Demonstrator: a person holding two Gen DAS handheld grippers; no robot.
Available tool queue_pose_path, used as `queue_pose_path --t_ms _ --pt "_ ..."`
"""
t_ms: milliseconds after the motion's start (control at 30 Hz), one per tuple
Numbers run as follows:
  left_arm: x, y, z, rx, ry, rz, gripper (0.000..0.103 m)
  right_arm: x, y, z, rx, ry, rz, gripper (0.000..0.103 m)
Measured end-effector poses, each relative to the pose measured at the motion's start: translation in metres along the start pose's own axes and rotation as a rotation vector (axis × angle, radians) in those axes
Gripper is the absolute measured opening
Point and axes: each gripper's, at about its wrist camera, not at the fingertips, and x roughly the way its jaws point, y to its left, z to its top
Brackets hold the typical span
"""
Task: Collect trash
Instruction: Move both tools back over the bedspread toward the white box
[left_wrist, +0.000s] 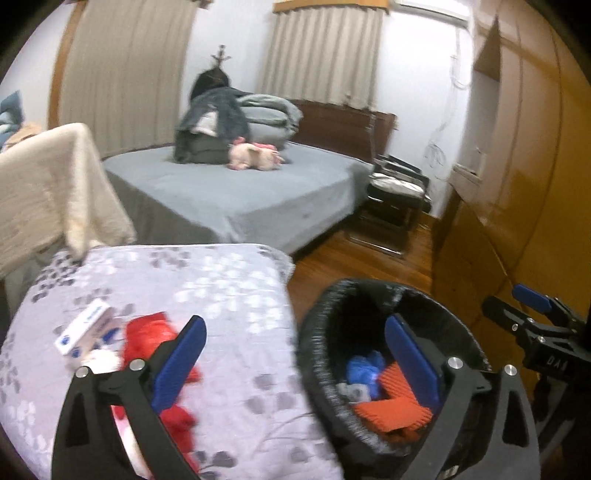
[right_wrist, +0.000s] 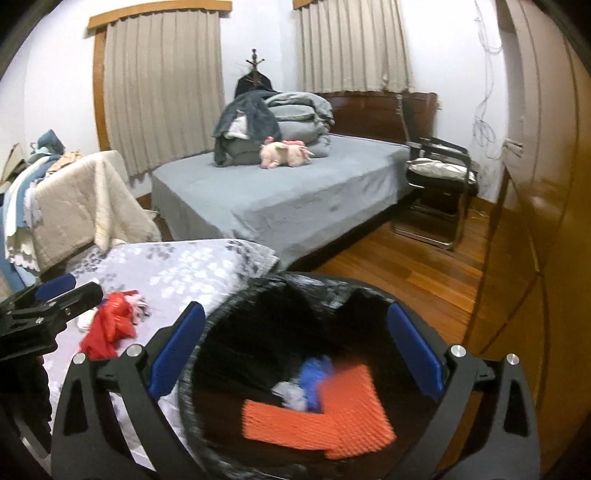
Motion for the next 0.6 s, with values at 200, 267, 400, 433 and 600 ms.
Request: queue_pose_path --t_ms 200,267,400,433,600 --pt "-0.02 0.043 -0.006 -0.042 -0.021 0.103 0.096 0.014 0.045 0.011 -0.044 -0.008 0.075 0.097" --pt "-0.024 0.057 -0.008 -0.056 -0.025 0.135 0.096 0.021 0.062 0.015 -0.062 -0.01 0.101 0.097" --pt "-0.028 0.086 -0.013 -0.083 -0.03 0.2 0.096 0.035 0.091 0.022 -0.082 -0.011 0.144 0.097" --pt "-0.029 0.093 -0.014 -0.09 -0.03 0.215 0.096 0.037 0.097 0.022 -0.088 -0.01 0.152 0.097" --pt "-0.028 0.128 -0.021 -0.108 -0.03 0.283 0.095 0.055 0.128 0.024 -0.114 -0.002 0.194 0.097"
